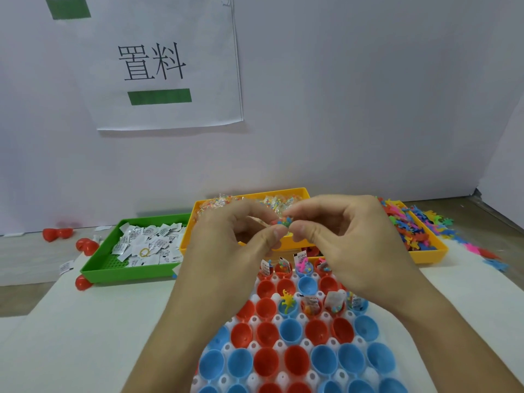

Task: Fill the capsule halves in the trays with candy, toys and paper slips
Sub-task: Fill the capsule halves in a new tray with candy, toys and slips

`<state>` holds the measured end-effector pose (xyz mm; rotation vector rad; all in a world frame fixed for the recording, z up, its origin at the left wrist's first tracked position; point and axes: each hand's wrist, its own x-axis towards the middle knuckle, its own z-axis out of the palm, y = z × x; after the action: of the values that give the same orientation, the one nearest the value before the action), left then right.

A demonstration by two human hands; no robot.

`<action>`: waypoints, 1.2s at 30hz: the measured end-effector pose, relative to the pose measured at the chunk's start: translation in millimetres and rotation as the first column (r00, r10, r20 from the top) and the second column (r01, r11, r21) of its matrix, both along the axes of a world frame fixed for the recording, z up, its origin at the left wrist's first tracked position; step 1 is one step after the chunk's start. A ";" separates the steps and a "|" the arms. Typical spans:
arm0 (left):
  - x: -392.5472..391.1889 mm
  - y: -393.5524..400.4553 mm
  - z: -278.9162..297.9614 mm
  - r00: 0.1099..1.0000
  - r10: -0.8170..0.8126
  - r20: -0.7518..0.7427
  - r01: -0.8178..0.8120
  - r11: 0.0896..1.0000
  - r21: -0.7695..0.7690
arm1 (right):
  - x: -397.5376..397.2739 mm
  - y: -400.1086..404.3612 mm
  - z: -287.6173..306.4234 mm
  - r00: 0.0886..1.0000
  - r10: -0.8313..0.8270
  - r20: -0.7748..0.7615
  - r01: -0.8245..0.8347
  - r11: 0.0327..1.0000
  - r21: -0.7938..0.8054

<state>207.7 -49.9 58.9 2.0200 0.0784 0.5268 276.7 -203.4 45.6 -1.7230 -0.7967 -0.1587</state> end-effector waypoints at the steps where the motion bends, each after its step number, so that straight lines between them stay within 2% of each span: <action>1: 0.6 1.0 -0.6 1.000 -0.009 -0.023 0.009 1.000 0.020 | 0.0 0.4 -0.3 1.000 -0.004 -0.004 0.004 1.000 -0.009; 11: 1.1 2.1 -3.8 0.983 0.017 -0.182 0.002 0.995 0.101 | 2.2 2.8 -6.8 0.996 0.005 -0.087 -0.013 0.995 -0.099; 15: 0.4 1.9 -5.4 0.970 0.020 -0.241 0.021 0.985 0.170 | 3.0 1.4 -8.4 0.997 -0.010 -0.072 0.000 0.990 -0.143; 23: 1.3 4.8 -8.3 0.966 0.099 -0.239 -0.007 0.934 0.358 | 2.4 3.6 -11.7 0.992 0.005 -0.126 -0.033 0.974 -0.225; 26: 2.1 5.9 -9.1 0.966 0.117 -0.231 -0.015 0.916 0.402 | 1.0 3.7 -11.1 0.988 0.047 -0.148 -0.077 0.977 -0.199; 31: 2.1 5.3 -10.0 0.962 0.080 -0.260 0.040 0.904 0.425 | 3.3 5.5 -13.1 0.993 0.027 -0.112 -0.053 0.970 -0.237; 36: -2.0 14.4 -9.8 0.934 0.117 -0.338 0.059 0.881 0.469 | 8.6 4.6 -20.8 1.000 -0.021 -0.023 0.011 0.922 -0.386</action>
<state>205.7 -35.5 49.1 2.5866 0.2204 0.1943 285.4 -198.8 24.8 -2.0991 -0.8338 0.0139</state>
